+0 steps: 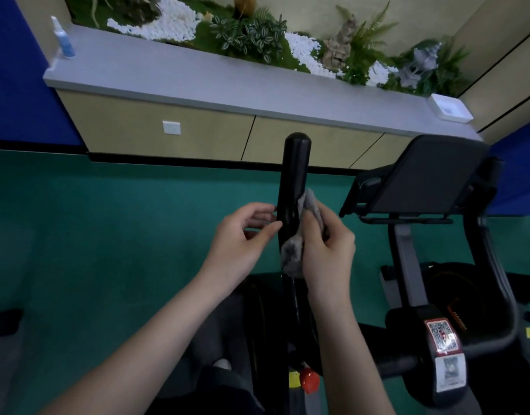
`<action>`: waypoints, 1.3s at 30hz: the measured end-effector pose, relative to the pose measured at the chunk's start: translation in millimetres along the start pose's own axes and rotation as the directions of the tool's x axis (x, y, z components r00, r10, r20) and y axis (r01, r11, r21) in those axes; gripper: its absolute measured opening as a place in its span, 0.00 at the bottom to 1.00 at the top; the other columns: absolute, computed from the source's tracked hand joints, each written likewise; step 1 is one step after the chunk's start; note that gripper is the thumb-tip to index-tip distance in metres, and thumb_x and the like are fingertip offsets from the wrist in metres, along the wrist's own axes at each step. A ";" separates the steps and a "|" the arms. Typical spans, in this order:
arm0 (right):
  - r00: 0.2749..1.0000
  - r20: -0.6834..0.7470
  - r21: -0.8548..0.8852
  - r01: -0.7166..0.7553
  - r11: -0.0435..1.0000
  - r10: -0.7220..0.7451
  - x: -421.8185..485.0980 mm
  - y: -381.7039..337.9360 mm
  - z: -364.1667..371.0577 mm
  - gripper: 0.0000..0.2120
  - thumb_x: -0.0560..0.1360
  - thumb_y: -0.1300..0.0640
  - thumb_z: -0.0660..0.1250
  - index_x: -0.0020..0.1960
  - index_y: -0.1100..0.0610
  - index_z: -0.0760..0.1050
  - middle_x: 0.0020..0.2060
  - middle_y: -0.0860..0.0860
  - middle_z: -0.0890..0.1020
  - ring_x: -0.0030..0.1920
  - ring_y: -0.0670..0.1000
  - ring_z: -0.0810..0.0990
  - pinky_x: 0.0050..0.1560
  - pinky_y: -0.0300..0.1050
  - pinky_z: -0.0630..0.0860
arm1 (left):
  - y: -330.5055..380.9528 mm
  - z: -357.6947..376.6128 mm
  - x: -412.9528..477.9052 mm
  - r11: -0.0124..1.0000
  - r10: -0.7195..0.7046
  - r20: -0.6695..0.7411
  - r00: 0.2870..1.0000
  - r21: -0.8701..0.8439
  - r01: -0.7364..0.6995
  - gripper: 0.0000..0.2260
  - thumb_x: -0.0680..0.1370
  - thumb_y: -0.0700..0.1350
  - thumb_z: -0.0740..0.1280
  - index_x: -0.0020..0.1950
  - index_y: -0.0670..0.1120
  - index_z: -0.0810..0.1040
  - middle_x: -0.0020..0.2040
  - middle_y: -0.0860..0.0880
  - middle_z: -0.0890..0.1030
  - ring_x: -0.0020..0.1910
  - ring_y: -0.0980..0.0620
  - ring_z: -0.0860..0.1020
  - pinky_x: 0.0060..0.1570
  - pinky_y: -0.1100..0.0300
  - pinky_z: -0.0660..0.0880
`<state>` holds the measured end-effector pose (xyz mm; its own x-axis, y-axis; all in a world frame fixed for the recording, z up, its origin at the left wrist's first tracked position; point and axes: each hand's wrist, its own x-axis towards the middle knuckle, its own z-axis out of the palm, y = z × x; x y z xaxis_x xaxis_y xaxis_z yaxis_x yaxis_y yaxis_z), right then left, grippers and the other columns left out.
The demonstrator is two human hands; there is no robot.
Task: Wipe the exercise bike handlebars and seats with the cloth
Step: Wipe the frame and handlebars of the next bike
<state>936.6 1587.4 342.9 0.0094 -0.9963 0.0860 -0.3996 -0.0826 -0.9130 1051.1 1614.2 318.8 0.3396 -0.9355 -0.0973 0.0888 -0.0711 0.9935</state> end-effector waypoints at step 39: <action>0.992 0.001 -0.014 -0.129 0.992 0.129 -23.4 5.6 -26.1 0.06 0.77 0.61 0.66 0.47 0.54 0.82 0.37 0.48 0.84 0.42 0.49 0.82 0.45 0.49 0.78 | 48.4 -4.5 75.6 -0.112 0.488 0.804 0.339 0.443 -0.889 0.12 0.78 0.45 0.61 0.42 0.44 0.82 0.41 0.50 0.80 0.53 0.46 0.76 0.74 0.50 0.54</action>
<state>910.2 1610.9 346.3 -0.0413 -0.9986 -0.0327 -0.4106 0.0468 -0.9106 1085.2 1541.5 359.3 -0.5947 -0.6303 0.4990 -0.7270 0.6866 0.0010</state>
